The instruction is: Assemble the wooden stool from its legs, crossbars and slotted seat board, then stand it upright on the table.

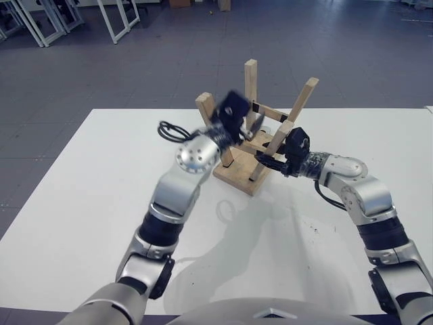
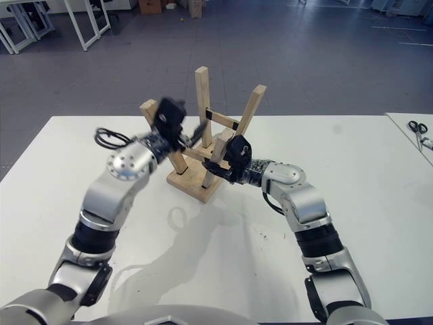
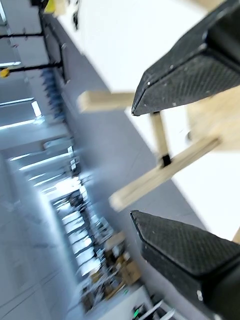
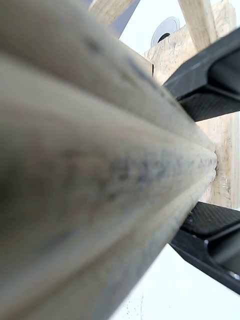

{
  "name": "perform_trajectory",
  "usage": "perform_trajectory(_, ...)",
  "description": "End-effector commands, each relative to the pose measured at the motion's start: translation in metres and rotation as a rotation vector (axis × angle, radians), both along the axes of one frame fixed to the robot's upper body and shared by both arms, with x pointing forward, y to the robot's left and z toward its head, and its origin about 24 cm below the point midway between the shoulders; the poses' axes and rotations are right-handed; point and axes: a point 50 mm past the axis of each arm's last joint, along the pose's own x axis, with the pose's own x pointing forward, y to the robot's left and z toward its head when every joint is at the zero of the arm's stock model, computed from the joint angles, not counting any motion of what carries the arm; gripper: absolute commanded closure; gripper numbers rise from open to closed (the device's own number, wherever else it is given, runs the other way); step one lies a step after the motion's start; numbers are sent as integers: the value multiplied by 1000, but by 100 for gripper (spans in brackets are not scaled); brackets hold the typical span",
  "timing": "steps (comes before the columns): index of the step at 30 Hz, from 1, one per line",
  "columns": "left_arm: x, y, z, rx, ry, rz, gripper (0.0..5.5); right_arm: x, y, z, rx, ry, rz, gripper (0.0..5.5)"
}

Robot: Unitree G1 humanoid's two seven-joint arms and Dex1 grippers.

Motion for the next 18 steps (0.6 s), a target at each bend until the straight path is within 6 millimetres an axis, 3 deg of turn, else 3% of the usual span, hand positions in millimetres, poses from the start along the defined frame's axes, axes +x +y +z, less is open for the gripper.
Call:
perform_trajectory(1, 10, 11, -6, 112, -7, 33, 198, -29, -9, -71, -137, 325, -3, 348)
perform_trajectory(4, 1, 3, -54, 299, 100, -52, 198, -29, -10, -69, -138, 325, 5, 348)
perform_trajectory(7, -24, -10, -115, 485, 220, -163, 198, -28, -11, -67, -141, 324, 7, 348)
perform_trajectory(9, -38, -14, -142, 544, 277, -210, 198, -28, -11, -66, -143, 323, 9, 348)
perform_trajectory(11, -44, -17, -148, 536, 285, -213, 198, -29, -11, -67, -152, 318, 15, 348)
perform_trajectory(14, -40, -14, -135, 471, 263, -170, 198, -40, -12, -86, -293, 361, 80, 348)
perform_trajectory(16, -37, -10, -116, 393, 237, -134, 198, -54, -18, -104, -417, 470, 125, 348)
perform_trajectory(18, -38, -5, -84, 232, 188, -112, 198, -60, -28, -117, -496, 554, 120, 348)
